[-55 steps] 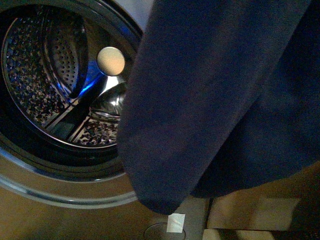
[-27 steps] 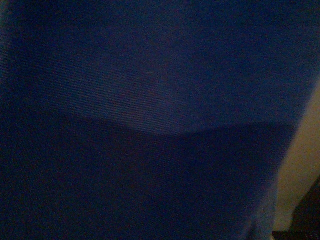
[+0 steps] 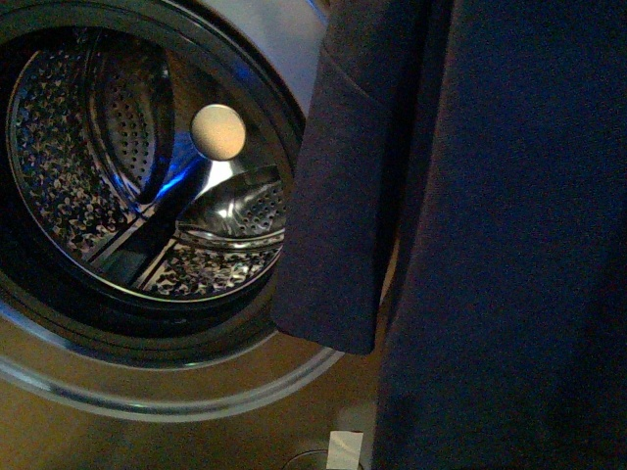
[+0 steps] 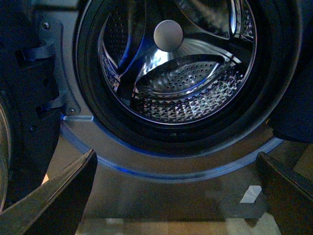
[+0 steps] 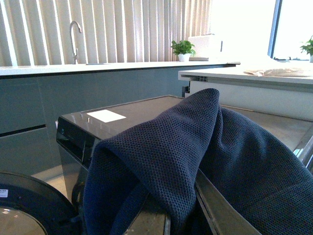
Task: Put clothes into washing machine
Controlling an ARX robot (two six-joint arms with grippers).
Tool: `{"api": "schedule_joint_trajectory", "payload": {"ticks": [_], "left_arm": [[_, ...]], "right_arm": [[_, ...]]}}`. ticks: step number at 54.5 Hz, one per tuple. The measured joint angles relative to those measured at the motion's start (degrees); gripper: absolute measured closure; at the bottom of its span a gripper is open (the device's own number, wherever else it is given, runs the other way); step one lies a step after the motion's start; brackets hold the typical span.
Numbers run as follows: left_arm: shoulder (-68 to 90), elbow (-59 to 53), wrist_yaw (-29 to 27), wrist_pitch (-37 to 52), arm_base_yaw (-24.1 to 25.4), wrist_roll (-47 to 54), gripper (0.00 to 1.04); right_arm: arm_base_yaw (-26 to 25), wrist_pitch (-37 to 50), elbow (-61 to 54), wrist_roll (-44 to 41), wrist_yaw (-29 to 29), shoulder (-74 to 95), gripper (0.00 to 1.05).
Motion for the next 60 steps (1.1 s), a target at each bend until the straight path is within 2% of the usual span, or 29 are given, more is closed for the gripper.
{"api": "schedule_joint_trajectory", "payload": {"ticks": [9, 13, 15, 18, 21, 39, 45, 60], "left_arm": [[0.1, 0.0, 0.6, 0.1, 0.2, -0.1, 0.07], [5.1, 0.3, 10.4, 5.9, 4.8, -3.5, 0.07], [12.3, 1.8, 16.2, 12.7, 8.9, -4.3, 0.07], [26.2, 7.9, 19.6, 23.5, 12.8, -4.4, 0.07], [33.6, 13.2, 19.8, 26.9, 12.7, -4.3, 0.07], [57.8, 39.0, 24.9, 27.4, 2.9, -1.6, 0.07], [66.9, 50.3, 29.4, 23.5, -1.7, -1.7, 0.07], [75.4, 57.6, 37.4, 20.3, -10.4, -2.8, 0.07]], "right_arm": [[0.0, 0.0, 0.0, 0.0, 0.0, 0.0, 0.99], [0.0, 0.0, 0.0, 0.0, 0.0, 0.0, 0.99], [0.0, 0.0, 0.0, 0.0, 0.0, 0.0, 0.99], [0.0, 0.0, 0.0, 0.0, -0.1, 0.0, 0.99], [0.0, 0.0, 0.0, 0.0, 0.0, 0.0, 0.99], [0.0, 0.0, 0.0, 0.0, 0.0, 0.0, 0.99], [0.0, 0.0, 0.0, 0.0, 0.0, 0.0, 0.99], [0.0, 0.0, 0.0, 0.0, 0.0, 0.0, 0.99]]}}
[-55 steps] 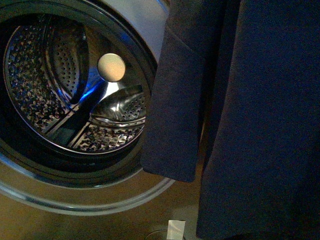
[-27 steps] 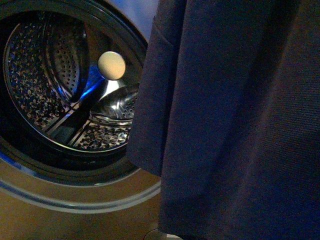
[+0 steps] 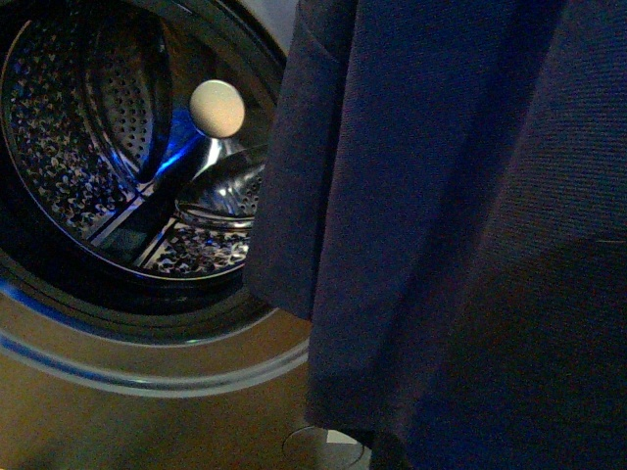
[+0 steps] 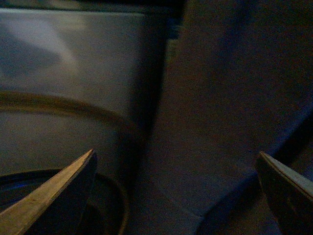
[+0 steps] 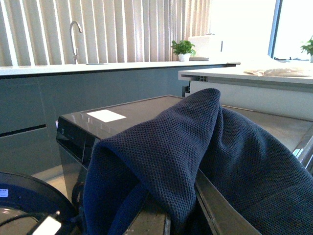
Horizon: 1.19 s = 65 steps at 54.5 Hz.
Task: Put clothes into washing machine
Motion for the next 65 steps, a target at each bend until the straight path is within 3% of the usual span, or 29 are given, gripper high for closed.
{"api": "schedule_joint_trajectory", "payload": {"ticks": [19, 28, 43, 52, 65], "left_arm": [[1.5, 0.0, 5.8, 1.0, -9.2, 1.7, 0.07], [5.4, 1.3, 0.5, 0.0, -12.5, 3.1, 0.07], [10.7, 5.3, -2.9, -1.2, -18.4, 4.7, 0.07], [12.1, 8.1, 0.8, -0.1, -23.0, 4.0, 0.07], [12.8, 8.4, 9.3, 4.2, -24.7, -1.1, 0.07]], "right_arm": [[0.0, 0.0, 0.0, 0.0, 0.0, 0.0, 0.99], [0.0, 0.0, 0.0, 0.0, 0.0, 0.0, 0.99], [0.0, 0.0, 0.0, 0.0, 0.0, 0.0, 0.99], [0.0, 0.0, 0.0, 0.0, 0.0, 0.0, 0.99], [0.0, 0.0, 0.0, 0.0, 0.0, 0.0, 0.99]]}}
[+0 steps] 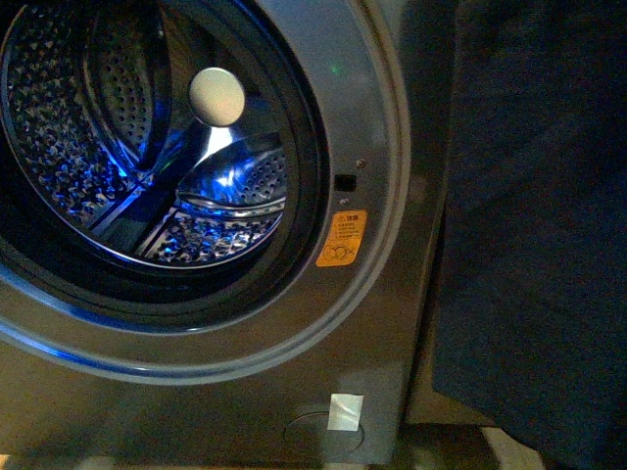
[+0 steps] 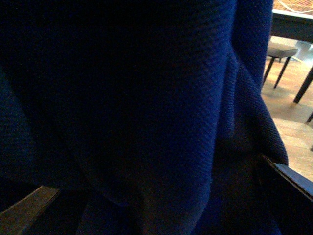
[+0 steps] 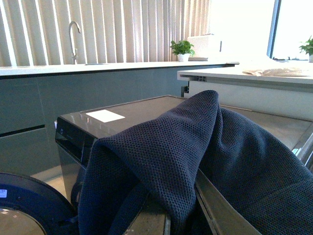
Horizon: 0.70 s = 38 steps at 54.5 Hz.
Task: Put clothes into washing machine
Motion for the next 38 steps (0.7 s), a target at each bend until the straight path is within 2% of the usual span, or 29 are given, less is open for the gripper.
{"api": "schedule_joint_trajectory", "payload": {"ticks": [7, 18, 20, 28, 33, 38], "left_arm": [[1.3, 0.9, -1.0, 0.4, 0.0, -1.6, 0.07], [4.9, 4.5, -10.3, -0.9, -1.0, -1.5, 0.07], [5.7, 5.7, -13.6, -2.1, -1.6, -0.5, 0.07], [7.8, 8.2, -19.0, -3.2, -3.3, 1.8, 0.07], [9.0, 9.7, -24.4, -3.6, -4.7, 3.0, 0.07], [9.4, 9.9, -26.4, -3.4, -5.5, 3.9, 0.07]], "right_arm": [[0.0, 0.0, 0.0, 0.0, 0.0, 0.0, 0.99], [0.0, 0.0, 0.0, 0.0, 0.1, 0.0, 0.99], [0.0, 0.0, 0.0, 0.0, 0.1, 0.0, 0.99], [0.0, 0.0, 0.0, 0.0, 0.1, 0.0, 0.99], [-0.1, 0.0, 0.0, 0.0, 0.2, 0.0, 0.99], [-0.1, 0.0, 0.0, 0.0, 0.1, 0.0, 0.99]]}}
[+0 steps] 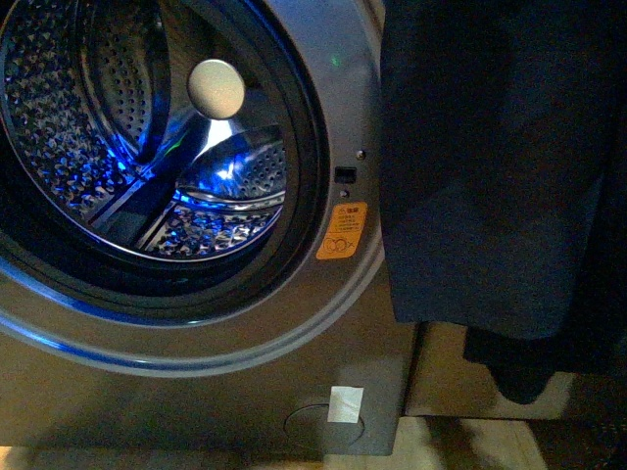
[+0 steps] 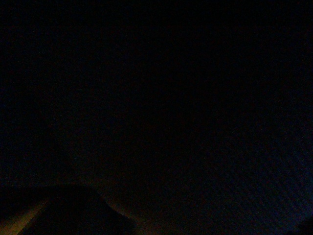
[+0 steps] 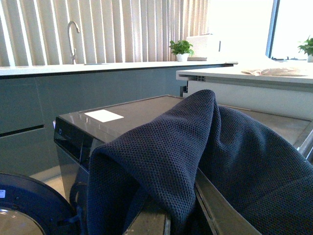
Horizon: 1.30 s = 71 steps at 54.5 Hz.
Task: Put clothes into washing machine
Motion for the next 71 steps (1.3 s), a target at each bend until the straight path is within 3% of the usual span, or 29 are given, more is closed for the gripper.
{"api": "schedule_joint_trajectory", "payload": {"ticks": [6, 14, 18, 30, 39, 50, 71], "left_arm": [[0.6, 0.6, -4.2, 0.0, -0.5, 1.2, 0.07], [1.8, 2.1, -12.5, 0.4, -0.4, 1.9, 0.25], [1.9, 2.2, -15.8, 0.7, 0.5, 1.5, 0.39], [0.9, 0.3, -17.2, 3.1, 4.0, -0.1, 0.69], [-4.4, -7.3, -13.4, 5.7, 8.4, -2.1, 1.00], [-10.4, -14.3, -8.1, 7.9, 14.0, -3.0, 1.00], [-16.8, -23.2, -1.9, 11.3, 25.7, -3.6, 1.00]], "right_arm": [[0.0, 0.0, 0.0, 0.0, 0.1, 0.0, 0.99], [0.0, 0.0, 0.0, 0.0, 0.1, 0.0, 0.99], [0.0, 0.0, 0.0, 0.0, 0.1, 0.0, 0.98], [0.0, 0.0, 0.0, -0.1, 0.1, 0.0, 0.68], [0.0, 0.0, 0.0, -0.1, 0.1, 0.0, 0.34], [0.0, 0.0, 0.0, -0.1, 0.1, 0.0, 0.06], [0.0, 0.2, 0.1, -0.1, 0.1, 0.0, 0.07]]}}
